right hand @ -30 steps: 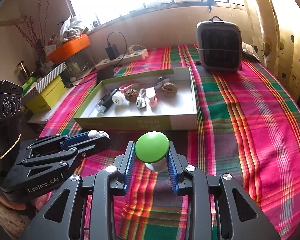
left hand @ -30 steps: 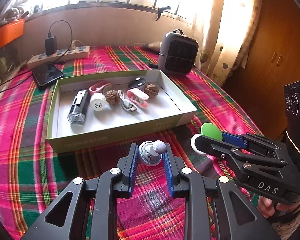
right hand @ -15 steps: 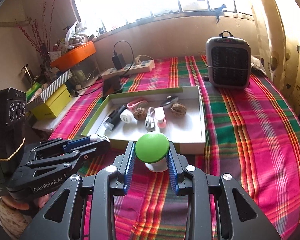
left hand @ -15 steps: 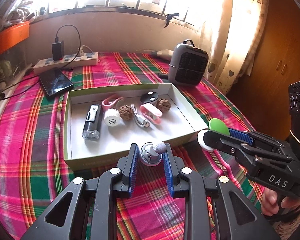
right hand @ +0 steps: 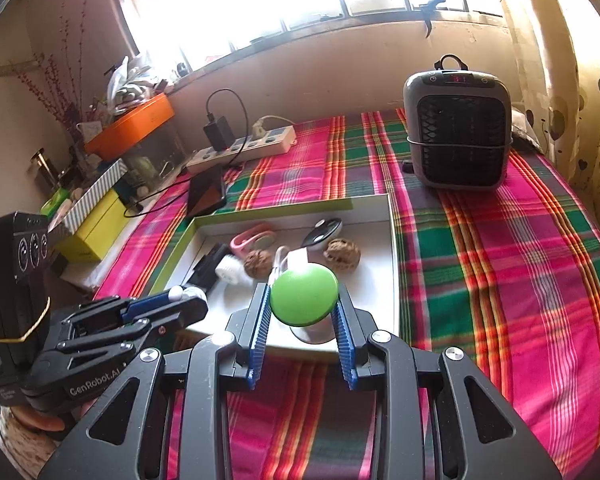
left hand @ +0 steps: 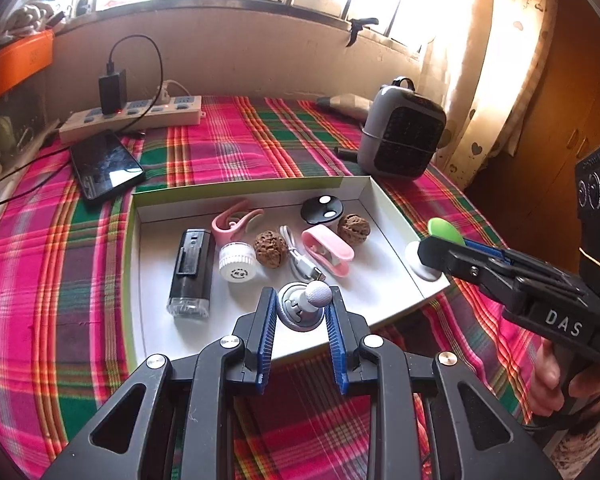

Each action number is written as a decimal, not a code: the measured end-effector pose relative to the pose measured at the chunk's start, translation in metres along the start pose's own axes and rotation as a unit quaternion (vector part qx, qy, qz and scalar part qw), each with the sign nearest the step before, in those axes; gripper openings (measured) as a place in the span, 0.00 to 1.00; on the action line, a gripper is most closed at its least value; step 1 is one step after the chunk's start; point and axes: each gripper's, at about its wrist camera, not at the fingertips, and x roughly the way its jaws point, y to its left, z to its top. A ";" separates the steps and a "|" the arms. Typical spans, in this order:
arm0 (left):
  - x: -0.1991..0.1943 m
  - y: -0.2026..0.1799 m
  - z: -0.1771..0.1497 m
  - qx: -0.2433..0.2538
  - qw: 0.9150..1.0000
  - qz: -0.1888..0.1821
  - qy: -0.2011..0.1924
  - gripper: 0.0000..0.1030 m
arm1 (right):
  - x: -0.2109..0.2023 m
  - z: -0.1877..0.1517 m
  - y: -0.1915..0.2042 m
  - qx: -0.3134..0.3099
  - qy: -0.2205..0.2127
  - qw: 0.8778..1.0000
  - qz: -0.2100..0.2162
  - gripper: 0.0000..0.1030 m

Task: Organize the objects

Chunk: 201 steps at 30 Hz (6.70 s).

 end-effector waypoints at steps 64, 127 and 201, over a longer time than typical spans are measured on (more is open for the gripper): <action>0.057 0.011 0.016 0.004 0.999 0.027 0.043 0.22 | 0.067 0.008 -0.013 -0.027 0.038 0.999 -0.025 0.31; -0.010 -0.004 -0.011 0.003 0.993 0.112 -0.025 0.34 | 0.020 -0.006 0.017 -0.047 -0.013 0.996 -0.070 0.49; -0.036 -0.025 -0.116 -0.032 0.983 0.180 -0.005 0.36 | -0.018 -0.108 0.017 -0.043 0.042 0.984 -0.167 0.56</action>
